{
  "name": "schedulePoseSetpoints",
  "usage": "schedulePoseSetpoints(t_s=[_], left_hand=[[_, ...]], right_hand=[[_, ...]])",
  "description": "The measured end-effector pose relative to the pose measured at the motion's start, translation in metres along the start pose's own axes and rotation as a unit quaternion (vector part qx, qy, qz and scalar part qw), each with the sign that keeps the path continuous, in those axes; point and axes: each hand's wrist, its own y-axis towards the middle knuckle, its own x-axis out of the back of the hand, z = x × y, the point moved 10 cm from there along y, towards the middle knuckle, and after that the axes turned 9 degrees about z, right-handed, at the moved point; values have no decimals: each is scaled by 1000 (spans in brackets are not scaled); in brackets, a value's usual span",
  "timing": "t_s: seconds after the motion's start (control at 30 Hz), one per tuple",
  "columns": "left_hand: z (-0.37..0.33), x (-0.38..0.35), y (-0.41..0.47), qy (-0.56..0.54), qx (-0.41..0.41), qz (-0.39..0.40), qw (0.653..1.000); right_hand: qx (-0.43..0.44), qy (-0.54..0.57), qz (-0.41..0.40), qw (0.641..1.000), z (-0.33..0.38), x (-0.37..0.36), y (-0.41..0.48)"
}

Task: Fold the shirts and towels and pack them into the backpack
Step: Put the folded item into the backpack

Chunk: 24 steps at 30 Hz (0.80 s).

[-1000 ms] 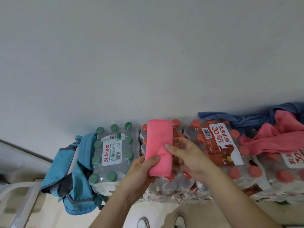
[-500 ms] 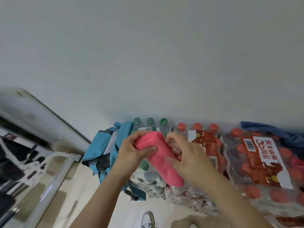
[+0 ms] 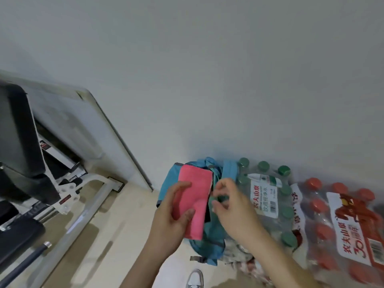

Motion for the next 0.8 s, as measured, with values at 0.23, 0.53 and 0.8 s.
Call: schedulePoseSetpoints(t_s=[0.23, 0.53, 0.8], left_hand=[[66, 70, 85, -82, 77, -8, 994], [125, -41, 138, -44, 95, 213, 971], [136, -49, 131, 236, 13, 316, 919]], right_hand=[[38, -457, 107, 882, 15, -56, 84], [-66, -612, 71, 785, -31, -38, 108], [-101, -598, 46, 794, -39, -17, 103]])
